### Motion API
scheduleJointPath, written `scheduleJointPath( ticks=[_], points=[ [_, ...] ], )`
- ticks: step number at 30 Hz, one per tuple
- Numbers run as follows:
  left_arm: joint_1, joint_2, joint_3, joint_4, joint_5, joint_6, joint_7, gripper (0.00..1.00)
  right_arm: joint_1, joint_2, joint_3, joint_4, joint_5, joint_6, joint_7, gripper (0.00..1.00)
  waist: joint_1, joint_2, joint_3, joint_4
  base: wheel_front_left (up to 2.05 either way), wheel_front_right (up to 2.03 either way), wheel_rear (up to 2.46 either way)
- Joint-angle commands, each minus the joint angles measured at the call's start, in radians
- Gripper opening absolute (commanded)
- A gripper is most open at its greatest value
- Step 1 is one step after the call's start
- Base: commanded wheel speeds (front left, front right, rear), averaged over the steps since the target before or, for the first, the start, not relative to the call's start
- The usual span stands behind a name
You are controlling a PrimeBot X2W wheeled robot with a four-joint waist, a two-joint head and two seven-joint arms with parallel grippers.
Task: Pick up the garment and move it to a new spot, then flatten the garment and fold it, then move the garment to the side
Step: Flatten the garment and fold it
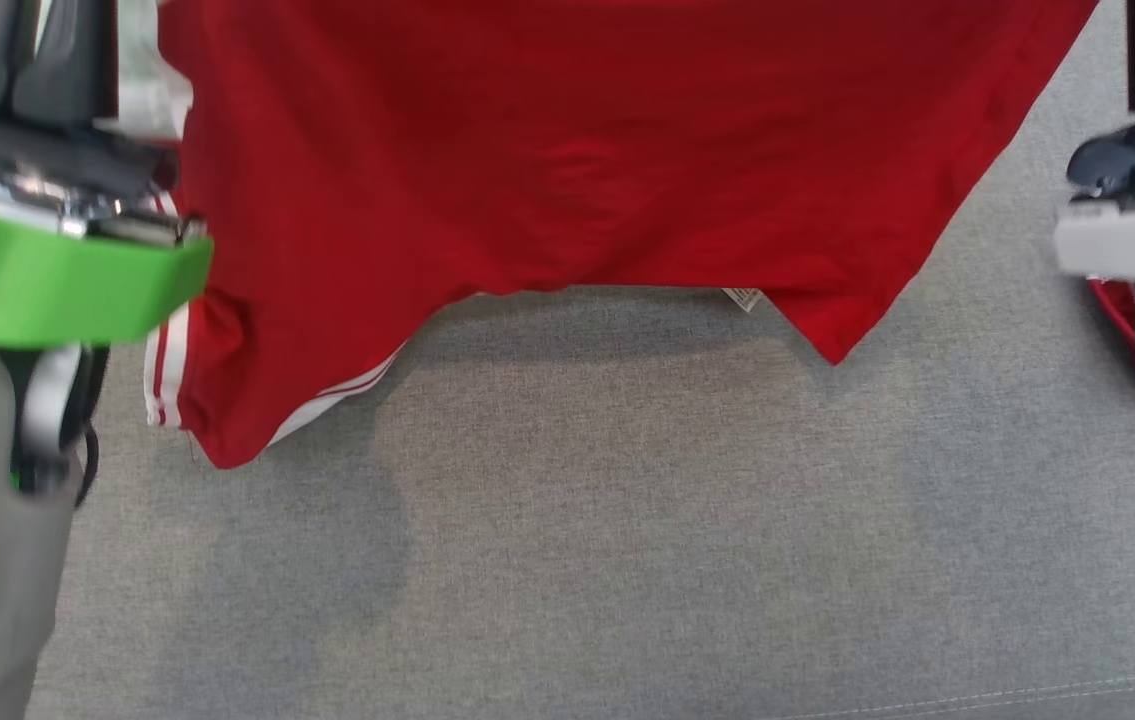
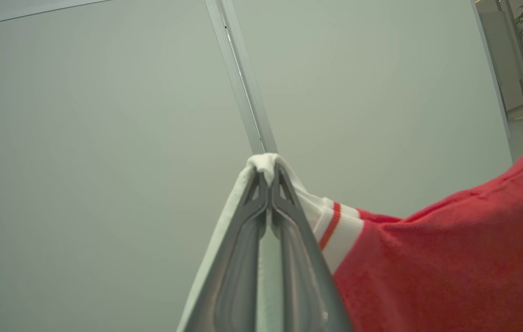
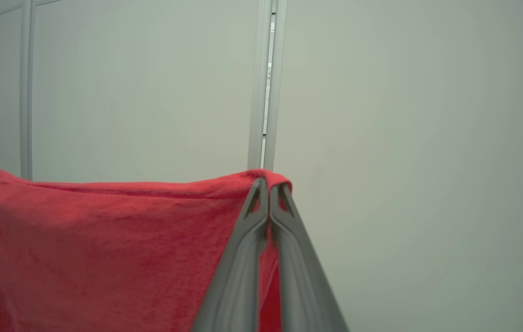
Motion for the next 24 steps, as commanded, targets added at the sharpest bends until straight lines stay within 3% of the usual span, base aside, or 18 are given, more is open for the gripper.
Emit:
scheduleJointPath(
  ticks=[1,6,12,17,20,24],
  points=[
    [-0.036,-0.005,0.001,0.017,-0.012,-0.009,-0.002,0.00,-0.026,-0.010,0.001,0.015,0.009,0.000,0.002,0.00,0.0000,0.0000,0.008,0.000,0.00,0.00,0.00],
    [-0.207,-0.037,-0.021,0.171,-0.030,-0.061,-0.032,0.00,-0.164,-0.050,0.034,0.136,0.031,0.000,-0.011,0.00,0.0000,0.0000,0.043,0.005,0.00,0.00,0.00],
    [-0.439,-0.087,-0.044,0.425,-0.038,-0.103,-0.118,0.00,-0.389,-0.053,0.100,0.329,0.078,0.000,-0.056,0.00,0.0000,0.0000,0.099,0.009,0.00,0.00,0.00],
    [-0.629,-0.104,-0.050,0.670,-0.031,-0.120,-0.204,0.00,-0.600,-0.001,0.139,0.518,0.090,0.000,-0.124,0.00,0.0000,0.0000,0.125,0.001,0.00,0.00,0.00],
    [-0.750,-0.102,-0.043,0.840,-0.019,-0.126,-0.248,0.00,-0.743,0.069,0.142,0.704,0.085,0.000,-0.179,0.00,0.0000,0.0000,0.126,-0.014,0.00,0.00,0.00],
    [-0.831,-0.090,-0.033,0.977,-0.004,-0.125,-0.269,0.00,-0.837,0.135,0.133,0.862,0.061,0.000,-0.211,0.00,0.0000,0.0000,0.121,-0.026,0.00,0.00,0.00]
  ],
)
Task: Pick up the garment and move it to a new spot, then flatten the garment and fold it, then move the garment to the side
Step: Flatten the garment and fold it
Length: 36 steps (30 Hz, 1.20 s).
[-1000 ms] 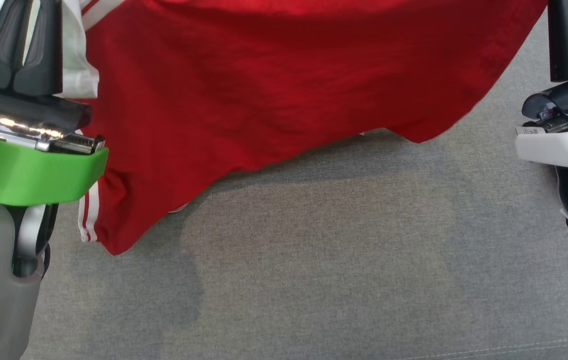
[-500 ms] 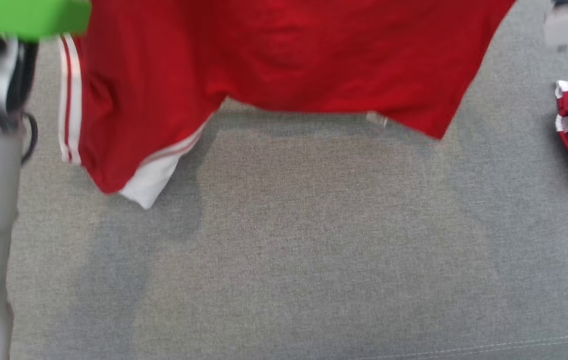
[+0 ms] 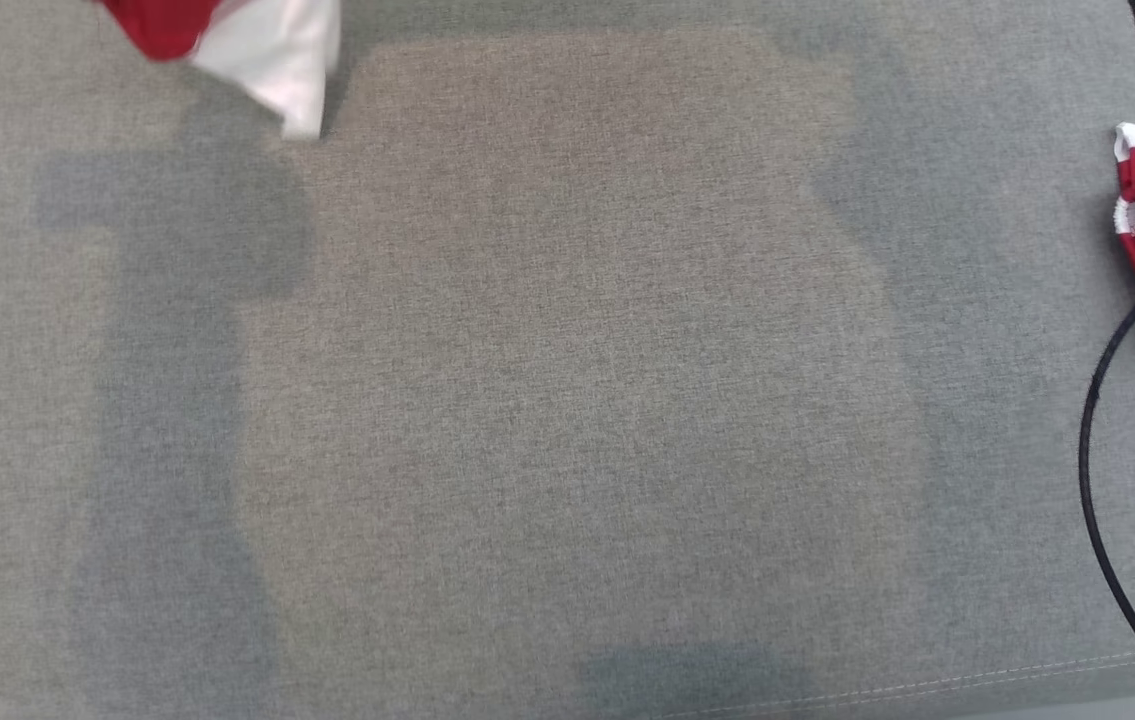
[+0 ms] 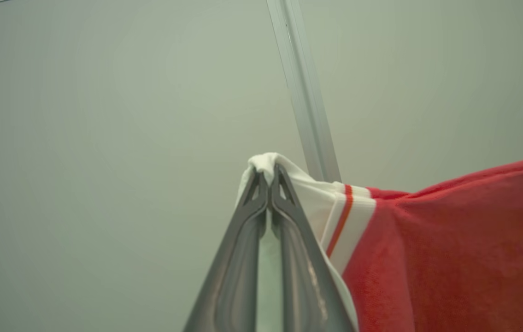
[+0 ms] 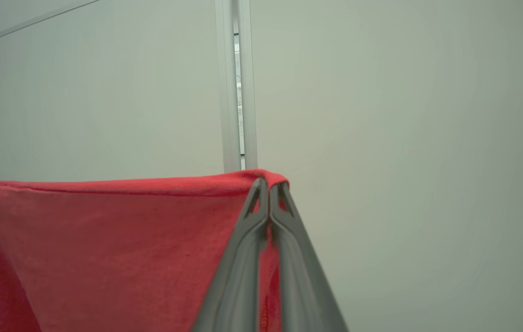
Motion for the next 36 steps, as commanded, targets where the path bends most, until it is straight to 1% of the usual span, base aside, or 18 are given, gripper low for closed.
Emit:
scheduleJointPath(
  ticks=[1,2,5,7,11,12,13,16,17,20,23,25,28,32,36],
  points=[
    [-0.011,0.009,0.004,-0.002,0.010,-0.001,-0.006,0.00,-0.005,-0.002,-0.002,0.001,-0.008,0.000,-0.006,0.00,-0.0001,0.0000,-0.001,-0.003,0.00,0.00,0.00],
    [-0.031,0.006,-0.003,0.053,0.013,-0.003,-0.008,0.00,-0.029,0.022,-0.002,0.072,-0.015,-0.001,-0.010,0.00,-0.0001,0.0000,0.005,-0.004,0.00,0.00,0.00],
    [-0.019,-0.013,-0.028,0.128,0.006,-0.013,-0.012,0.00,-0.041,0.044,0.027,0.150,-0.022,-0.001,-0.013,0.00,-0.0001,0.0000,0.021,0.002,0.00,0.00,0.00],
    [0.007,-0.029,-0.036,0.170,-0.013,-0.016,-0.014,0.00,-0.028,0.045,0.051,0.186,-0.021,-0.001,-0.015,0.00,-0.0001,0.0000,0.038,0.009,0.00,0.00,0.00],
    [0.110,-0.080,-0.043,0.241,-0.075,-0.021,-0.013,0.00,0.038,0.034,0.082,0.221,0.001,-0.001,-0.015,0.00,-0.0001,0.0000,0.067,0.029,0.00,0.00,0.00],
    [0.110,-0.080,-0.043,0.241,-0.075,-0.021,-0.013,0.00,0.038,0.034,0.082,0.221,0.001,-0.001,-0.015,0.00,-0.0001,0.0000,0.067,0.029,0.00,0.00,0.00],
    [0.149,-0.101,-0.044,0.254,-0.096,-0.021,-0.013,0.00,0.064,0.028,0.093,0.227,0.006,-0.001,-0.016,0.00,-0.0001,0.0000,0.071,0.035,0.00,0.00,0.00],
    [0.260,-0.141,-0.037,0.260,-0.163,-0.021,-0.014,0.00,0.152,0.016,0.129,0.221,0.034,0.000,-0.016,0.00,-0.0001,0.0000,0.087,0.049,0.00,0.00,0.00],
    [0.298,-0.154,-0.022,0.246,-0.197,-0.021,-0.014,0.00,0.185,0.009,0.134,0.210,0.053,0.000,-0.016,0.00,-0.0001,0.0000,0.091,0.053,0.00,0.00,0.00],
    [0.420,-0.180,0.003,0.189,-0.240,-0.021,-0.014,0.00,0.305,-0.013,0.149,0.164,0.094,-0.001,-0.016,0.00,-0.0001,0.0000,0.093,0.065,0.00,0.00,0.00],
    [0.542,-0.196,0.026,0.112,-0.235,-0.021,-0.014,0.00,0.441,-0.035,0.141,0.088,0.126,0.000,-0.016,0.00,-0.0001,0.0000,0.082,0.077,0.00,0.00,0.00],
    [0.618,-0.201,0.050,0.059,-0.221,-0.021,-0.013,0.00,0.536,-0.042,0.115,0.023,0.145,-0.001,-0.016,0.00,-0.0001,0.0000,0.069,0.080,0.00,0.00,0.00],
    [0.736,-0.196,0.082,-0.013,-0.184,-0.021,-0.013,0.00,0.678,-0.034,0.105,-0.078,0.153,0.000,-0.016,0.00,-0.0001,0.0000,0.039,0.073,0.00,0.00,0.00],
    [0.890,-0.190,0.120,-0.110,-0.146,-0.021,-0.013,0.00,0.863,-0.038,0.098,-0.204,0.146,-0.001,-0.016,0.00,-0.0001,0.0000,-0.005,0.064,0.00,0.00,0.00],
    [1.047,-0.187,0.146,-0.211,-0.109,-0.009,-0.013,0.00,1.013,-0.053,0.086,-0.294,0.139,-0.001,-0.016,0.00,-0.0001,0.0000,-0.057,0.056,0.00,0.00,0.00]
  ],
)
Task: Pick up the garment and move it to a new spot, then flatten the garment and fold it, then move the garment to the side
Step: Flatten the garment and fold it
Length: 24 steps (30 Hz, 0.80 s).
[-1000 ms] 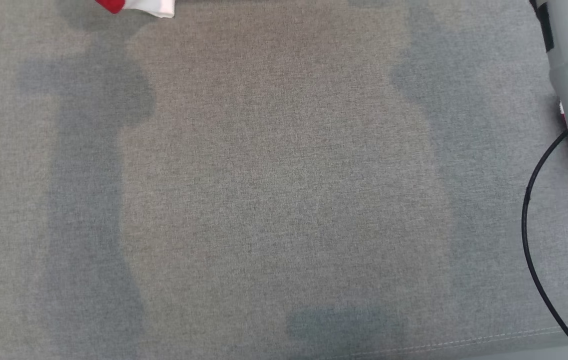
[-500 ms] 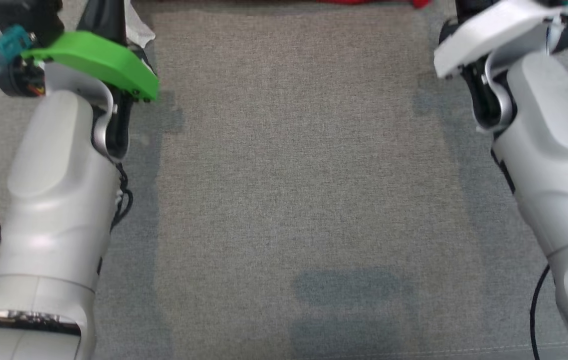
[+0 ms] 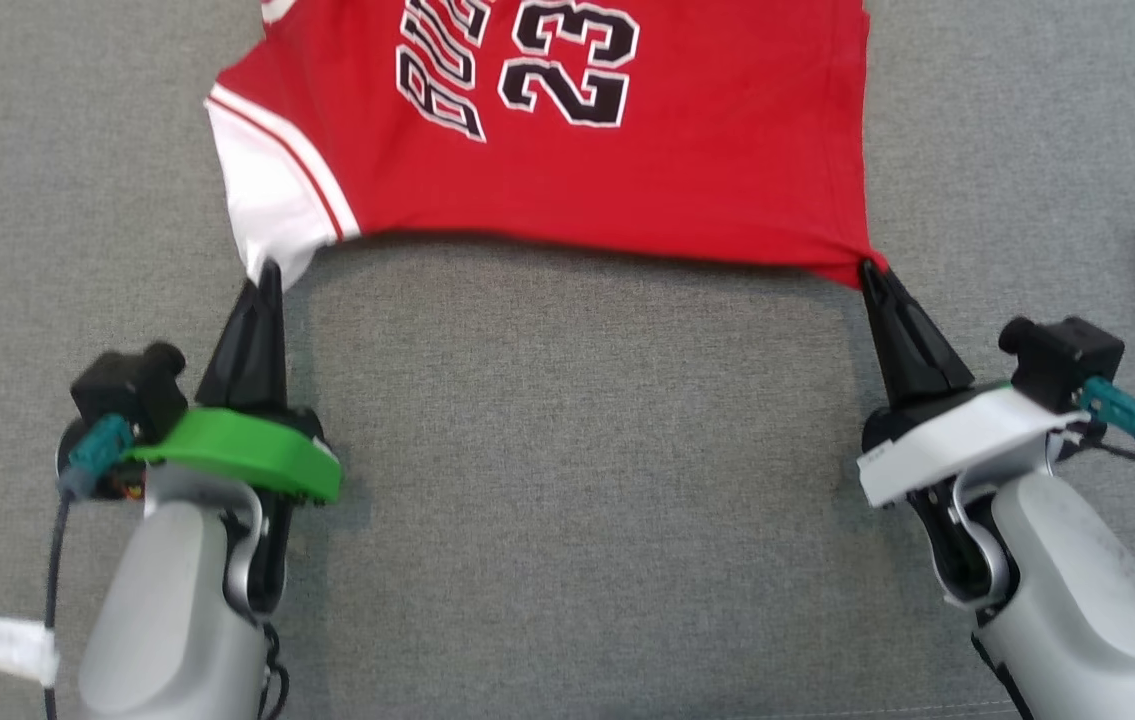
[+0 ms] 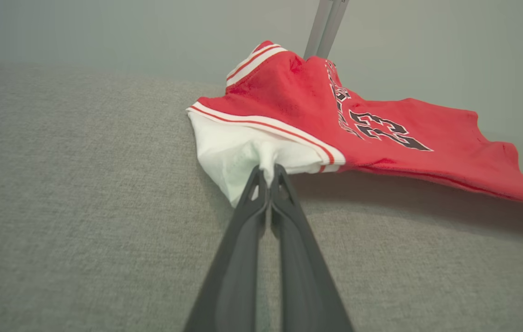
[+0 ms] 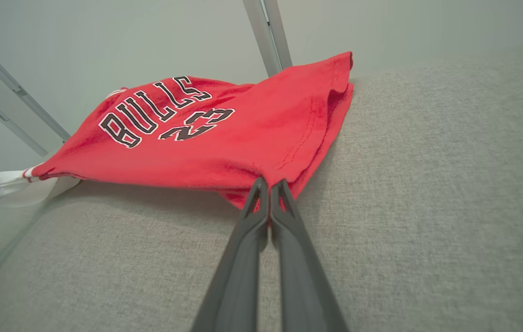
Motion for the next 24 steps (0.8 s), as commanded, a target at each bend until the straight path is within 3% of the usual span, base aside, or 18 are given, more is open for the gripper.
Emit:
scheduleJointPath(
  ticks=[1,5,14,24],
  points=[
    [0.071,0.008,0.000,-0.033,0.019,0.010,-0.003,0.00,0.056,-0.011,-0.010,-0.029,-0.006,-0.001,-0.004,0.00,0.0000,0.0000,-0.055,-0.012,0.00,0.00,0.00],
    [0.222,0.008,-0.020,-0.131,0.029,0.033,0.010,0.00,0.181,-0.019,-0.029,-0.086,-0.018,-0.001,-0.004,0.00,0.0000,0.0000,-0.103,-0.018,0.00,0.00,0.00],
    [0.584,-0.006,-0.090,-0.473,0.040,0.151,0.207,0.00,0.442,-0.047,-0.105,-0.213,-0.042,-0.001,0.061,0.00,0.0000,0.0000,-0.211,-0.009,0.00,0.00,0.00],
    [0.767,-0.018,-0.128,-0.678,0.035,0.239,0.336,0.00,0.633,-0.016,-0.204,-0.370,-0.082,-0.001,0.186,0.00,0.0000,0.0000,-0.237,0.004,0.00,0.00,0.00]
  ],
)
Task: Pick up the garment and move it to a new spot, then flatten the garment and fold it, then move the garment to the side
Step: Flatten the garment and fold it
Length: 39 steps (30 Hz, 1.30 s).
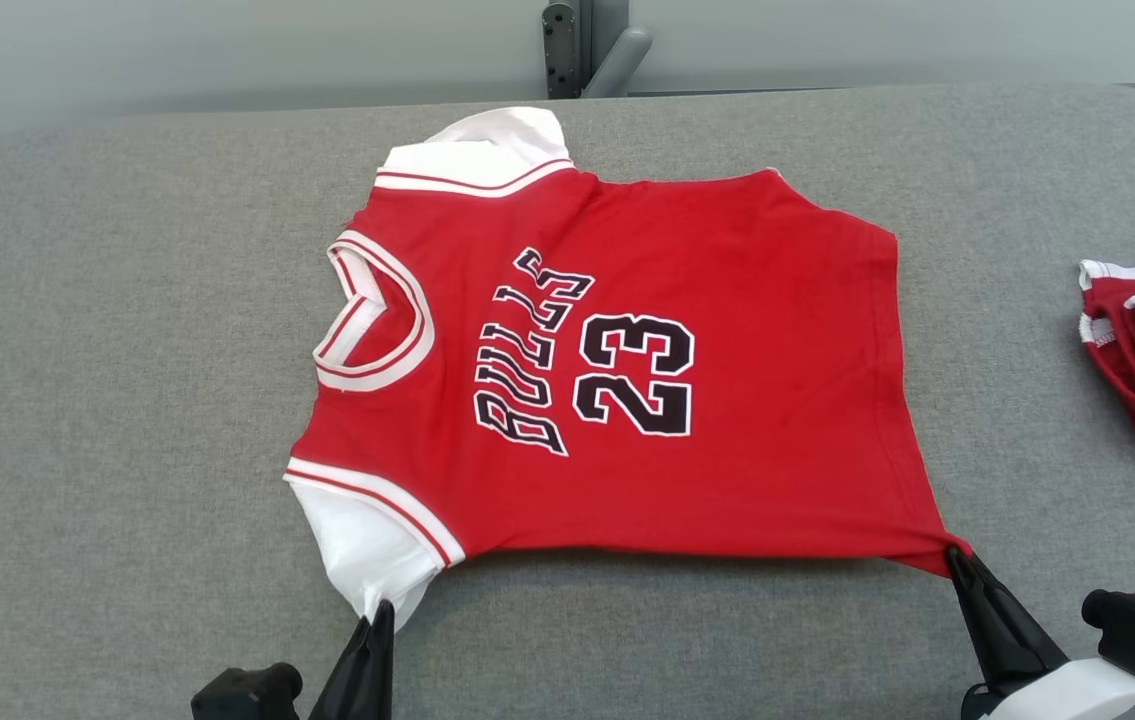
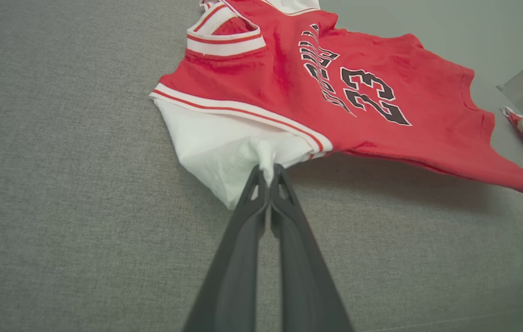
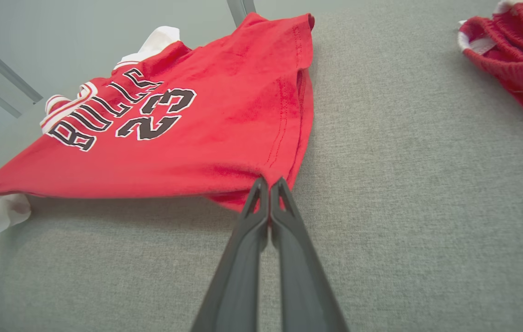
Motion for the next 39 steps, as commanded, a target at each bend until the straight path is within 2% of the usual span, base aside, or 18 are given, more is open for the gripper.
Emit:
scheduleJointPath(
  ticks=[1,10,15,26,30,36,37,38,39],
  points=[
    [0.009,-0.001,0.002,-0.011,0.004,0.007,0.003,0.00,0.009,-0.001,-0.010,-0.007,-0.010,-0.001,0.010,0.00,0.0001,-0.0001,0.002,0.003,0.00,0.00,0.00],
    [-0.004,0.018,0.011,-0.052,0.018,0.034,0.034,0.00,0.006,0.021,-0.022,-0.045,-0.042,-0.001,0.069,0.00,0.0001,-0.0001,0.039,-0.006,0.00,0.00,0.00],
    [-0.082,0.043,0.028,-0.065,0.037,0.020,0.024,0.00,-0.038,0.036,-0.030,-0.059,-0.050,-0.001,0.100,0.00,0.0001,-0.0001,0.079,-0.005,0.00,0.00,0.00],
    [-0.385,0.122,0.037,-0.021,0.094,-0.055,0.028,0.00,-0.229,0.064,-0.054,-0.094,-0.060,-0.001,0.172,0.00,0.0001,-0.0001,0.210,-0.044,0.00,0.00,0.00],
    [-0.522,0.142,0.019,0.081,0.098,-0.107,0.038,0.00,-0.318,0.058,-0.036,-0.038,-0.060,0.000,0.166,0.00,0.0001,-0.0001,0.270,-0.057,0.00,0.00,0.00],
    [-0.617,0.143,0.015,0.211,0.095,-0.136,0.012,0.00,-0.393,0.061,-0.011,0.042,-0.067,0.000,0.121,0.00,0.0001,-0.0001,0.317,-0.066,0.00,0.00,0.00],
    [-0.623,0.142,0.013,0.227,0.092,-0.138,0.008,0.01,-0.399,0.060,-0.005,0.054,-0.067,-0.001,0.112,0.00,0.0001,-0.0001,0.319,-0.067,0.00,0.00,0.00],
    [-0.629,0.140,0.013,0.240,0.089,-0.139,0.004,0.19,-0.408,0.061,0.000,0.064,-0.064,-0.001,0.100,0.00,0.0001,-0.0001,0.322,-0.067,0.00,0.00,0.00],
    [-0.629,0.140,0.013,0.240,0.089,-0.139,0.004,0.19,-0.408,0.061,0.000,0.064,-0.064,-0.001,0.100,0.00,0.0001,-0.0001,0.322,-0.067,0.00,0.00,0.00]
  ],
)
